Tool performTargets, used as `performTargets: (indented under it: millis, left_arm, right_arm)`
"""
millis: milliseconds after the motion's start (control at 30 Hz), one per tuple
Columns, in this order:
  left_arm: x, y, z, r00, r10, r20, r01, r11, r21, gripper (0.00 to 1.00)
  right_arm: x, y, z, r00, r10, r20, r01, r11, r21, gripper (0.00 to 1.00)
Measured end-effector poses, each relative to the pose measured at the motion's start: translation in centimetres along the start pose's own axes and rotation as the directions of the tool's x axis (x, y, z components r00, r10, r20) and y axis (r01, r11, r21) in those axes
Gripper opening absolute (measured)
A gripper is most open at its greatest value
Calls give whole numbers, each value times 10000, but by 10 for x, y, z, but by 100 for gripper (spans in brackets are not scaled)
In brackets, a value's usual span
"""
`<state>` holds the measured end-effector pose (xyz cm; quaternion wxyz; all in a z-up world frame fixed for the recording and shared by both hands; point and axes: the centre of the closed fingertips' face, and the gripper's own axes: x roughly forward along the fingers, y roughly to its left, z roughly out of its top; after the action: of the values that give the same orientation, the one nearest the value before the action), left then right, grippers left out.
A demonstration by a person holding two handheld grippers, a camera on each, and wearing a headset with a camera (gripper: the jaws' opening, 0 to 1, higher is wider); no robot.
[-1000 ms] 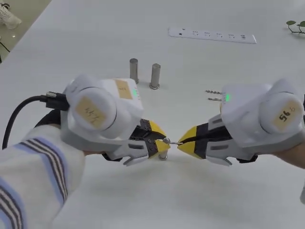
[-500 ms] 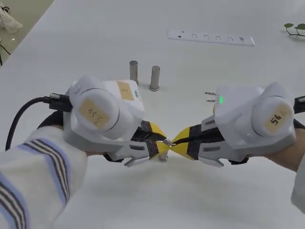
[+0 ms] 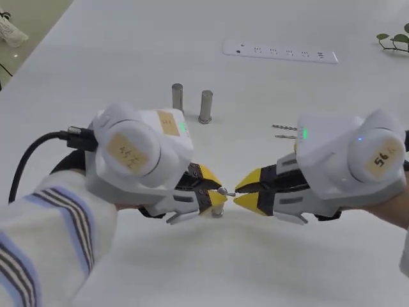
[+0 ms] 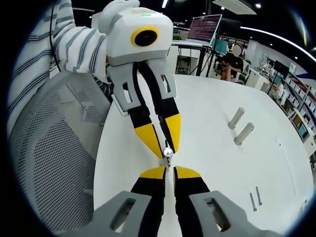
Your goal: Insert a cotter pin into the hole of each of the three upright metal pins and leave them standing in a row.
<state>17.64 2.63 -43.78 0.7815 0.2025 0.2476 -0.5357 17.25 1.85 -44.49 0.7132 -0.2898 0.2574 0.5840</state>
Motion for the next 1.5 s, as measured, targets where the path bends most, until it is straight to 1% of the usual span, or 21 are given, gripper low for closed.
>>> performTargets:
  millis: [433, 533, 600, 767, 833, 933, 1000, 1067, 1133, 1167, 1200, 1267, 1333, 1400, 1500]
  left_arm:
    - [-2, -1, 0, 10000, 51, -28, -51, 10000, -43, 6]
    - [-2, -2, 1, 9999, 40, 97, -37, 9996, -275, 6]
    - [-2, -2, 2, 9999, 34, 142, -29, 9993, -363, 6]
    - [-4, -4, 1, 9999, -6, 113, 10, 9994, -351, 8]
    - [-5, -4, 1, 9999, 26, 119, -21, 9992, -399, 10]
    - [-8, -1, -3, 9997, 214, 71, -211, 9987, -457, 16]
    - [-11, 0, -4, 9994, 330, 123, -323, 9980, -539, 23]
    - [-13, 1, -4, 9990, 385, 217, -368, 9967, -719, 31]
    - [-18, 2, -5, 9983, 485, 316, -455, 9949, -900, 38]
    - [-19, 2, -6, 9981, 517, 332, -483, 9942, -956, 43]
    - [-21, 2, -6, 9977, 559, 378, -517, 9932, -1047, 46]
    - [-25, 1, -8, 9969, 617, 481, -550, 9900, -1296, 54]
    - [-30, 2, -11, 9955, 764, 562, -662, 9840, -1654, 61]
    - [-33, 2, -14, 9941, 877, 634, -750, 9809, -1794, 69]
    - [-38, 3, -19, 9925, 1051, 618, -912, 9763, -1962, 76]
  right_arm:
    - [2, 1, 4, 9999, -22, 144, 20, 9999, 121, 0]
    - [1, 1, 4, 9998, -93, 178, 89, 9998, 182, 0]
    - [1, 1, 4, 9996, -123, 259, 115, 9995, 304, 0]
    - [1, 1, 5, 9986, -281, 441, 257, 9981, 558, 0]
    - [0, 1, 3, 9981, -347, 500, 306, 9962, 813, 0]
    - [1, 2, -5, 9984, -388, 410, 335, 9918, 1234, 1]
    - [3, 4, -10, 9978, -477, 458, 396, 9858, 1632, 4]
    - [6, 6, -10, 9964, -546, 651, 416, 9816, 1864, 9]
    - [10, 9, -8, 9935, -561, 993, 323, 9736, 2262, 15]
    - [12, 9, -7, 9927, -557, 1069, 292, 9715, 2354, 17]
    - [14, 10, -7, 9913, -584, 1183, 278, 9689, 2457, 17]
    - [17, 11, -7, 9904, -607, 1241, 266, 9653, 2596, 16]
    - [22, 11, -7, 9895, -640, 1296, 258, 9604, 2773, 17]
    - [25, 11, -8, 9886, -683, 1341, 266, 9564, 2907, 17]
    - [29, 8, -9, 9867, -786, 1423, 297, 9478, 3173, 17]
